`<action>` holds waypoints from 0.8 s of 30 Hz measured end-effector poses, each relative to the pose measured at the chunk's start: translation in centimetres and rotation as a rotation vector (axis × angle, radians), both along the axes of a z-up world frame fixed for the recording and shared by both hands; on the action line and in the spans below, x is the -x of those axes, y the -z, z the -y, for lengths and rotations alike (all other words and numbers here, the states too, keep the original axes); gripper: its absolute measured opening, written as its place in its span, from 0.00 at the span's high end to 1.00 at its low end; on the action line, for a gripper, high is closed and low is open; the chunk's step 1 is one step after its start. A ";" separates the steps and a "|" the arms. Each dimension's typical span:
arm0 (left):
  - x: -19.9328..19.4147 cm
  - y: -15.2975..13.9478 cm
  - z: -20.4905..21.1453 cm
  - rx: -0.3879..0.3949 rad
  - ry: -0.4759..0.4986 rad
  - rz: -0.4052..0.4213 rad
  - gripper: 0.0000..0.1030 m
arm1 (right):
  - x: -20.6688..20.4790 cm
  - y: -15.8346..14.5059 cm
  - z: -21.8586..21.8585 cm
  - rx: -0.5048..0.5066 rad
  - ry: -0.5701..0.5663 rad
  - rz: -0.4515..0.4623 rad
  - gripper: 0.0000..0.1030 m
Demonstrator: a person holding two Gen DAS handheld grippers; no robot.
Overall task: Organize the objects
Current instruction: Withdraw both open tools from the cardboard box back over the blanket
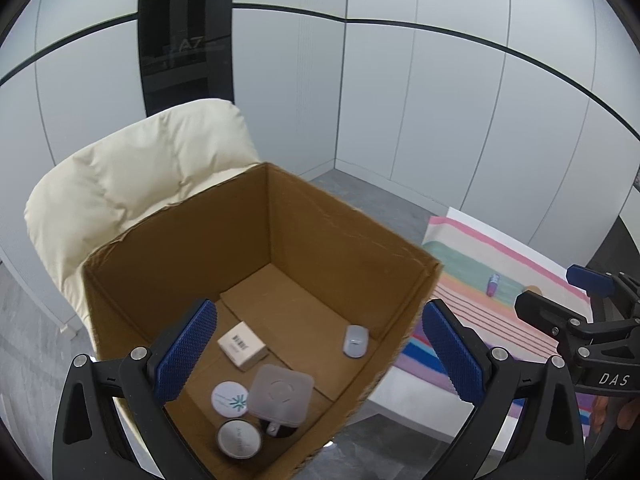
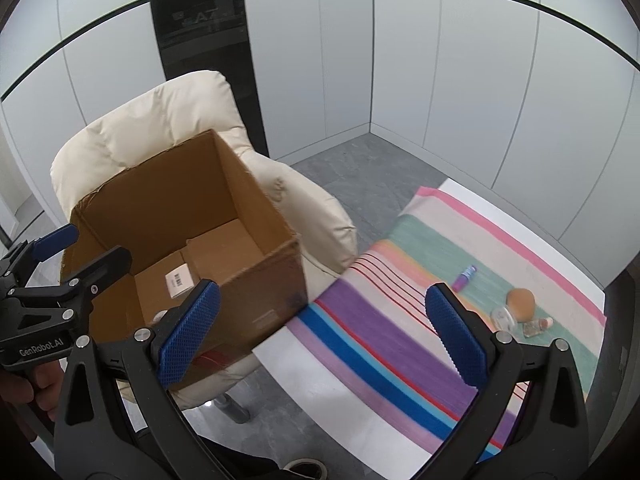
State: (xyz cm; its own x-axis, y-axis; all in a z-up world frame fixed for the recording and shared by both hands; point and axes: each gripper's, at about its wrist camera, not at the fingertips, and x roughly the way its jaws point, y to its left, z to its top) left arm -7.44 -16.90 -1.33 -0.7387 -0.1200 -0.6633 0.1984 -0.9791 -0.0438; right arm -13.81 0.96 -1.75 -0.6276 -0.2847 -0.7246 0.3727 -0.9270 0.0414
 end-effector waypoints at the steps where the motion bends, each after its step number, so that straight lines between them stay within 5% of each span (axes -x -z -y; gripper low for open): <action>1: 0.2 0.0 -0.4 -0.001 0.007 0.000 0.00 | 0.0 0.0 -0.5 -0.002 0.007 0.000 0.00; 24: 3.3 0.3 -8.6 0.008 0.154 0.007 0.00 | -0.3 0.0 -9.4 -0.015 0.144 0.001 0.00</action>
State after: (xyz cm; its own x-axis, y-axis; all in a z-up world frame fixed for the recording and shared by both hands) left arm -10.73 -8.25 -1.61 -0.7443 -0.0111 -0.6678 0.0461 -0.9983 -0.0348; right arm -13.46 10.32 -1.77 -0.6606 -0.1806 -0.7287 0.2352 -0.9716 0.0275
